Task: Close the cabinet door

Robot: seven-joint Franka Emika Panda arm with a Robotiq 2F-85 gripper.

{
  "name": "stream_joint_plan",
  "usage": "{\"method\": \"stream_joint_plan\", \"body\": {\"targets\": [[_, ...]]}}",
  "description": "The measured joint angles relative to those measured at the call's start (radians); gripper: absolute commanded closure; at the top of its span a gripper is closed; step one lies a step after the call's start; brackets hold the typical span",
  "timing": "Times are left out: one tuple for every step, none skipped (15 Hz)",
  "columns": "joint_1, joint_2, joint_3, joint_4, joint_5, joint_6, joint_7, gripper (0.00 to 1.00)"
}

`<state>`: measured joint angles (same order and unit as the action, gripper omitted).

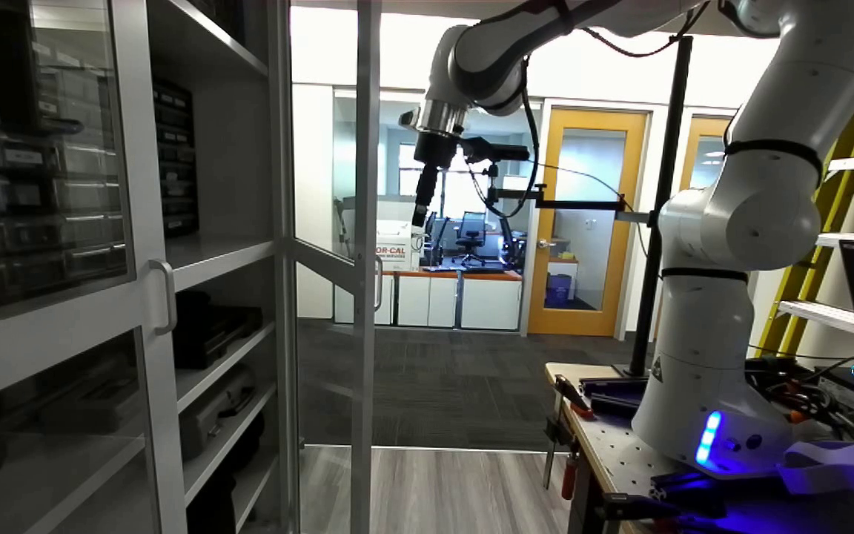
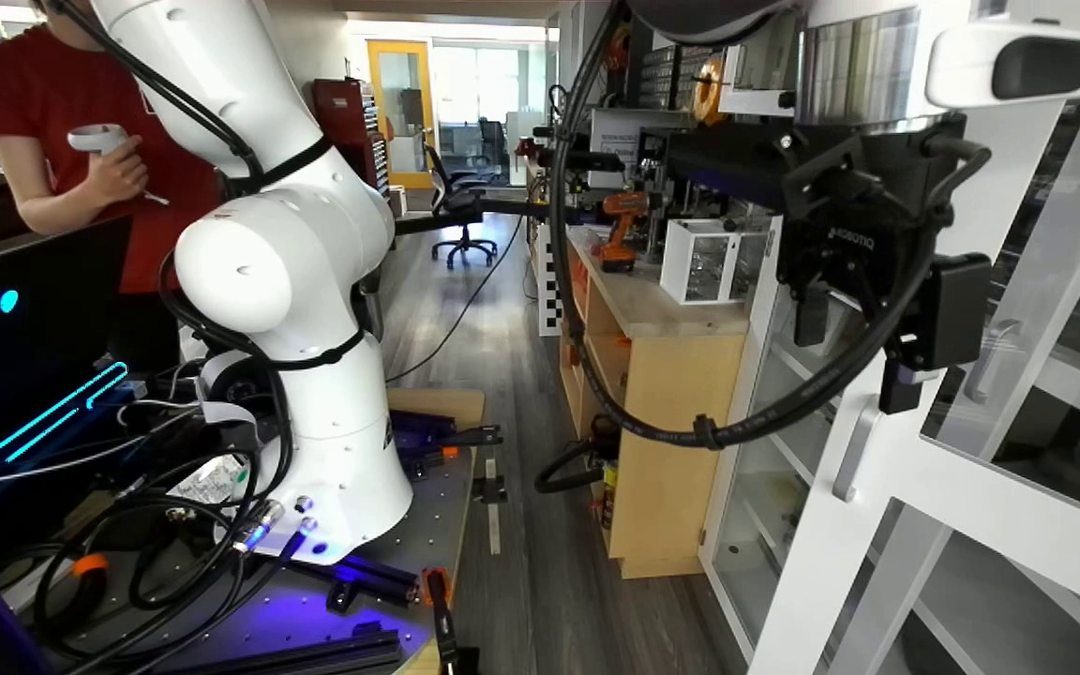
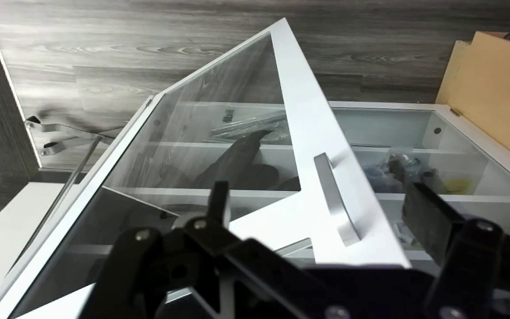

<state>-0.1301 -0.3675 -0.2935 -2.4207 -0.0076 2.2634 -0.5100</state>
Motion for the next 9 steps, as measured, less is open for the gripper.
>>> {"method": "stream_joint_plan", "body": {"targets": [[0.001, 0.001, -0.013, -0.011, 0.026, 0.013, -0.035, 0.00], [0.002, 0.003, -0.024, -0.020, 0.052, 0.023, -0.069, 0.00], [0.005, 0.006, -0.035, -0.029, 0.081, 0.035, -0.107, 0.00], [0.010, 0.009, -0.047, -0.037, 0.112, 0.045, -0.147, 0.00], [0.016, 0.012, -0.057, -0.043, 0.141, 0.055, -0.189, 0.00], [0.020, 0.016, -0.065, -0.048, 0.168, 0.063, -0.230, 0.00], [0.025, 0.020, -0.071, -0.051, 0.193, 0.072, -0.271, 0.00], [0.027, 0.025, -0.074, -0.053, 0.214, 0.080, -0.307, 0.00], [0.028, 0.031, -0.075, -0.054, 0.230, 0.087, -0.341, 0.00]]}}
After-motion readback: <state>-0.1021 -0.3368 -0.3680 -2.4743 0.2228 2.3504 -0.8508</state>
